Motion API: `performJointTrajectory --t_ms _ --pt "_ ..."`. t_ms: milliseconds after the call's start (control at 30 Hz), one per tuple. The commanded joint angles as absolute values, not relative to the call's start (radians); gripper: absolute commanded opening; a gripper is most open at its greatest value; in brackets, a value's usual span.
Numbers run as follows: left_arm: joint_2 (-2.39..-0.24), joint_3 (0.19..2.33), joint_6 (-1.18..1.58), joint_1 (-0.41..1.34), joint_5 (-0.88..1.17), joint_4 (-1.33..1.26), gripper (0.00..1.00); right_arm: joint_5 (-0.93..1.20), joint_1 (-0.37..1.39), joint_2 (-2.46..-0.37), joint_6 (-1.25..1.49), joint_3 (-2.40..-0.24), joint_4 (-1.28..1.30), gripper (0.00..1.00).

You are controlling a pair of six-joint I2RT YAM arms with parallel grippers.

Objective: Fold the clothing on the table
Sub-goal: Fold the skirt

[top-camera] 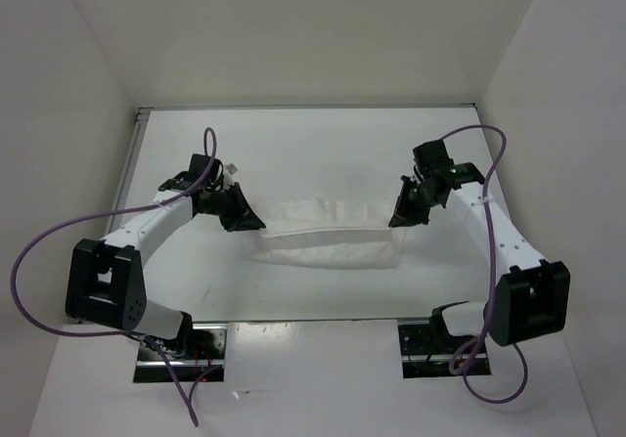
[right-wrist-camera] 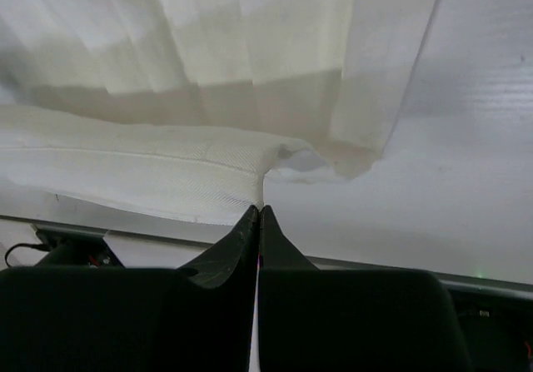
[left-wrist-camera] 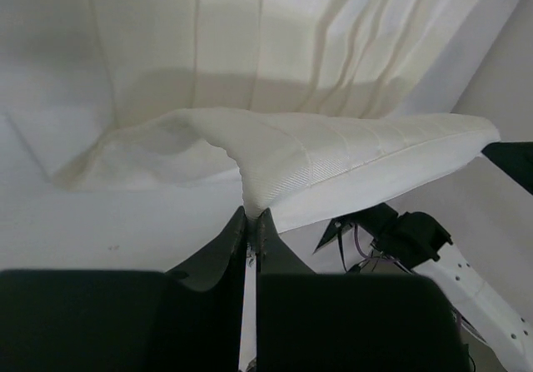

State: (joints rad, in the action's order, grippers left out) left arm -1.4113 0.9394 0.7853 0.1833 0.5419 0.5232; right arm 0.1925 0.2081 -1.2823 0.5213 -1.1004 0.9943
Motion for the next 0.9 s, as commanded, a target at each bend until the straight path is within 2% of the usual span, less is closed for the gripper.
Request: performJointTrajectory --t_ms 0,100,267,533,700,867 --pt "-1.437 0.976 0.746 0.173 0.459 0.502 0.06 0.158 0.163 -1.347 0.471 -1.163 0.882 0.00" --pt "-1.448 0.954 0.746 0.173 0.449 0.502 0.02 0.181 0.163 -1.423 0.471 -1.198 0.841 0.00" --pt "-1.401 0.979 0.764 0.164 0.449 0.534 0.02 0.190 0.163 -1.518 0.442 -1.239 0.816 0.00" --pt "-1.252 1.039 0.831 0.164 0.427 0.617 0.02 0.190 0.163 -1.509 0.422 -1.272 0.838 0.00" --pt "-1.094 0.945 0.902 0.164 0.374 0.664 0.10 0.201 0.163 -1.509 0.413 -1.272 0.828 0.00" --pt "-1.089 0.854 0.937 0.164 0.365 0.612 0.10 0.221 0.163 -1.535 0.413 -1.282 0.808 0.00"
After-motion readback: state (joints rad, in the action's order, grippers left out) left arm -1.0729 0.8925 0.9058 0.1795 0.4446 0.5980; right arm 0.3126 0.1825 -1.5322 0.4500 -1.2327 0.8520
